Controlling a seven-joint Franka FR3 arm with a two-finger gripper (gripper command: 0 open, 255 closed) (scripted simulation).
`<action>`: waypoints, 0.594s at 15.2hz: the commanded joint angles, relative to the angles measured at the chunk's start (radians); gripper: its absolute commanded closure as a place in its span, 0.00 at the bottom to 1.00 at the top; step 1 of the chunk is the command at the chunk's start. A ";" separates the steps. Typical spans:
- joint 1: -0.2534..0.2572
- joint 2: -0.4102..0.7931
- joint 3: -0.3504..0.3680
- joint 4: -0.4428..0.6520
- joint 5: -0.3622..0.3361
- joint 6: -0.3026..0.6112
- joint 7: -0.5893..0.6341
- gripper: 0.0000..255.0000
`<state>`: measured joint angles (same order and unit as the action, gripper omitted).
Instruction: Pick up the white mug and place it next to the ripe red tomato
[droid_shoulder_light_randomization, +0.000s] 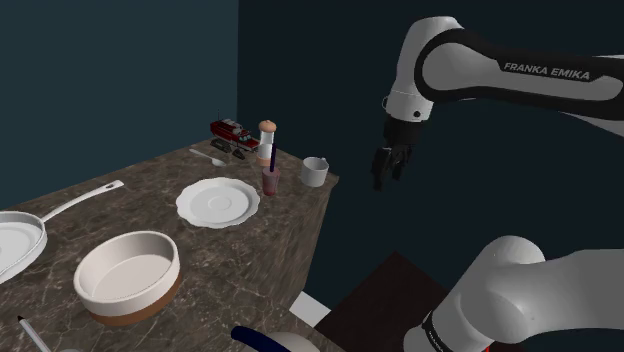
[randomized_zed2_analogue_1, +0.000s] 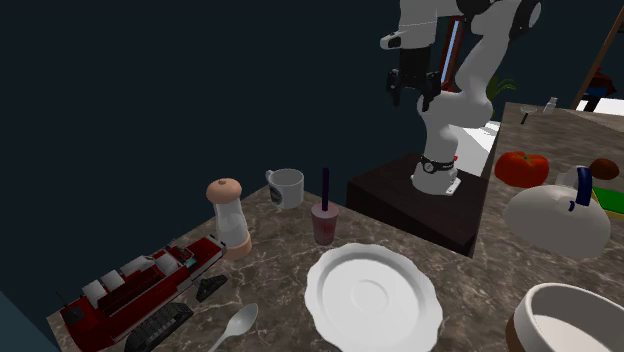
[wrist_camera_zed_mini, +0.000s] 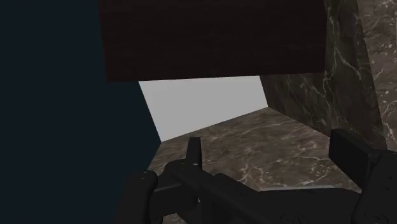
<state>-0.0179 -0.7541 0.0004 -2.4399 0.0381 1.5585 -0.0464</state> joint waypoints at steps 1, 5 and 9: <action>0.000 0.000 0.000 0.000 0.000 0.000 0.000 0.00; -0.008 0.133 -0.013 0.021 -0.022 0.126 -0.027 0.00; -0.014 0.274 -0.026 0.065 -0.039 0.238 -0.050 0.00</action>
<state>-0.0306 -0.5115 -0.0229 -2.3839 0.0030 1.7691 -0.0908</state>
